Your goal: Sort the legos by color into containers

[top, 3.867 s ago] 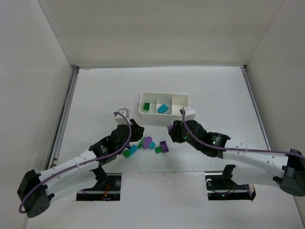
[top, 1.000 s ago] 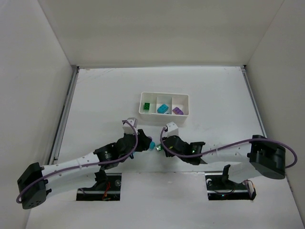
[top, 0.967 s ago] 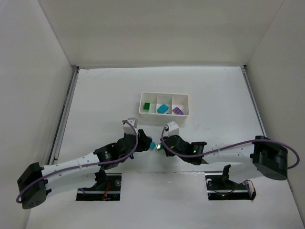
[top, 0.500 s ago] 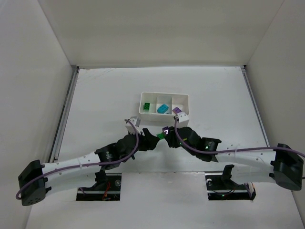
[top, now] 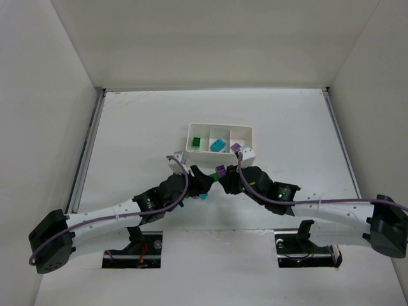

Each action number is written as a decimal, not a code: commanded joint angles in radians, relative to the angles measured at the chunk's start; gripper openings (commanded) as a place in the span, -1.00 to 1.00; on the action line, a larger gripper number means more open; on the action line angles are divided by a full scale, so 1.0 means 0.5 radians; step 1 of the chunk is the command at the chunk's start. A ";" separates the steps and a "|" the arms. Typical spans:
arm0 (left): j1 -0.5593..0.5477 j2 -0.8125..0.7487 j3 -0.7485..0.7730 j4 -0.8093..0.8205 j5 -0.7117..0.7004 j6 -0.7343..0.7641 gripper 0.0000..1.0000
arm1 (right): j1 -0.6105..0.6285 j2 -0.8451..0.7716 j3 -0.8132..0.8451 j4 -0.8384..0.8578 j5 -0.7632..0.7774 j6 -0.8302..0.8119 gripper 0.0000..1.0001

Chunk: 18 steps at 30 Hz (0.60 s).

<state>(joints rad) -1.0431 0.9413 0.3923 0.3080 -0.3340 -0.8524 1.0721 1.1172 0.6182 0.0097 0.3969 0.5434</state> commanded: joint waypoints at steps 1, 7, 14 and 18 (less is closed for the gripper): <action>0.041 0.007 0.038 0.148 0.036 -0.050 -0.04 | -0.023 -0.041 0.018 0.161 -0.054 0.021 -0.37; 0.072 0.108 0.007 0.365 0.091 -0.053 -0.17 | -0.026 -0.013 0.025 0.217 -0.104 0.030 -0.37; 0.078 0.136 -0.030 0.516 0.094 -0.090 -0.48 | -0.060 -0.019 -0.006 0.293 -0.189 0.079 -0.37; 0.081 0.081 -0.042 0.513 0.082 -0.084 -0.66 | -0.106 -0.062 -0.040 0.297 -0.196 0.088 -0.37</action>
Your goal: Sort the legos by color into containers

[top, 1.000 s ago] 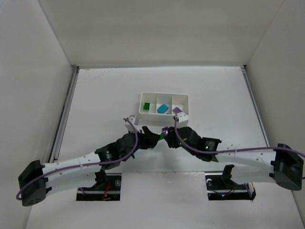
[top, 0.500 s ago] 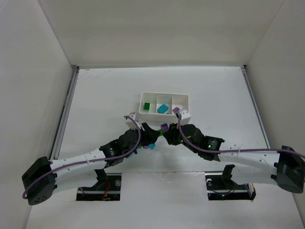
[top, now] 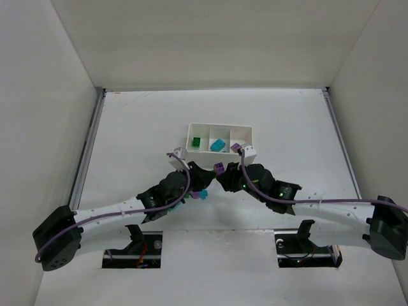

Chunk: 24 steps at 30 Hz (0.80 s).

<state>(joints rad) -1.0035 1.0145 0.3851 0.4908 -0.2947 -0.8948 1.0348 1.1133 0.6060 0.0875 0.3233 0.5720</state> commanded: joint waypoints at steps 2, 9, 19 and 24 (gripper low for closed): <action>0.002 -0.087 -0.040 0.138 0.003 0.010 -0.70 | -0.071 -0.106 -0.043 0.150 -0.073 0.046 -0.37; 0.069 -0.139 -0.123 0.108 0.000 0.016 -0.77 | -0.279 -0.343 -0.098 0.159 -0.232 0.083 -0.37; 0.149 -0.246 -0.126 -0.024 -0.055 0.059 -0.76 | -0.672 -0.123 0.140 0.144 -0.202 -0.002 -0.37; 0.165 -0.369 -0.086 -0.131 -0.101 0.117 -0.75 | -0.761 0.187 0.368 0.070 0.062 -0.141 -0.35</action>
<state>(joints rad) -0.9314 0.8757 0.3145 0.4366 -0.3141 -0.8707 0.6689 1.1564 0.7040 0.1104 0.2661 0.5625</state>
